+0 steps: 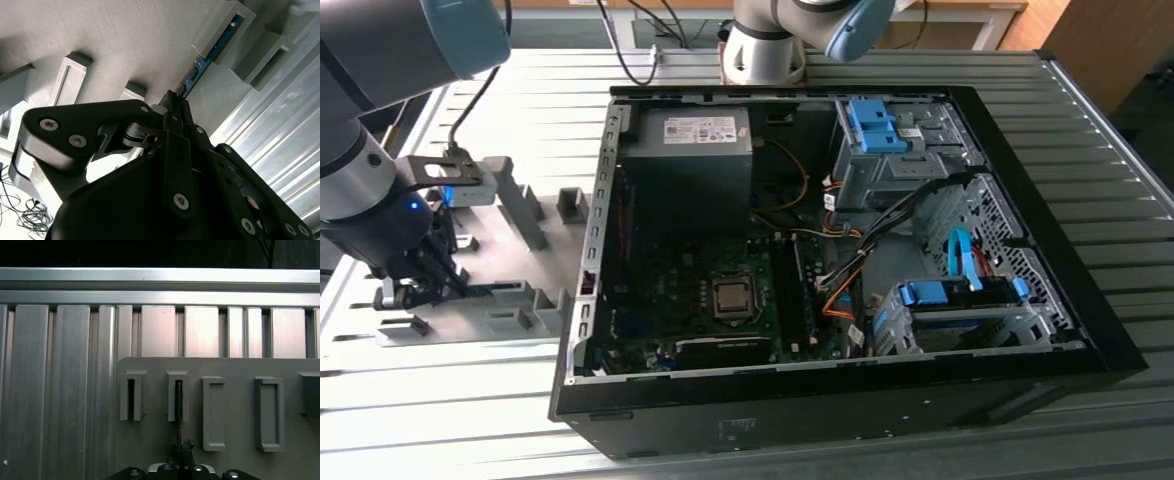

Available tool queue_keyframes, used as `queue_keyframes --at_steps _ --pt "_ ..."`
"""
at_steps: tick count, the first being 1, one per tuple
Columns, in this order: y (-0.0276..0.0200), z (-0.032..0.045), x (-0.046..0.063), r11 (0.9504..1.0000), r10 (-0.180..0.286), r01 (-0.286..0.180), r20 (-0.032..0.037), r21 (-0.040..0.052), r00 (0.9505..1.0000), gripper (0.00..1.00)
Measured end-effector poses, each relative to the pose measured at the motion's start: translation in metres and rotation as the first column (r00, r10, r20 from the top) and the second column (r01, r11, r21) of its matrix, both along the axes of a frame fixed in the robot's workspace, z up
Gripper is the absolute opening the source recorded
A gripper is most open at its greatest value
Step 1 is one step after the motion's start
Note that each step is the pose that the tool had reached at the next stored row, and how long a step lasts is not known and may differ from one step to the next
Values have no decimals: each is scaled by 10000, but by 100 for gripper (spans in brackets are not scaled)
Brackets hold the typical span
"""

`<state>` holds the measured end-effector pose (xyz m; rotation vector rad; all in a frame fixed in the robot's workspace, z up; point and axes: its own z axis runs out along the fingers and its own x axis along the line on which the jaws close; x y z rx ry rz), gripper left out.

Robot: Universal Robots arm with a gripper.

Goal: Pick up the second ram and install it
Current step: 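Pick up the second ram and move it above second insertion slot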

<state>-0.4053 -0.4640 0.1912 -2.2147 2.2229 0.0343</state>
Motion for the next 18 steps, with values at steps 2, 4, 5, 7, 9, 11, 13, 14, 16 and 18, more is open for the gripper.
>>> queue_keyframes --at_steps 2,4,5,7,9,11,13,14,16,18 --pt "0 21 0 10000 0 0 -2 -1 10000 14" --pt "0 53 0 10000 0 0 -2 -1 10000 14" --pt "0 70 0 10000 -1 1 -2 -2 10000 14" --pt "0 110 0 10000 0 0 -2 -2 10000 14" --pt "0 156 0 10000 0 0 -2 -1 10000 14" --pt "0 198 -1 10000 0 0 -2 -1 10000 14" --pt "0 224 0 10000 0 0 -2 -2 10000 14" --pt "0 224 0 10000 -1 1 0 0 10000 14" --pt "0 225 0 10000 0 0 0 0 10000 14" --pt "0 231 0 10000 0 0 -2 -1 10000 14"
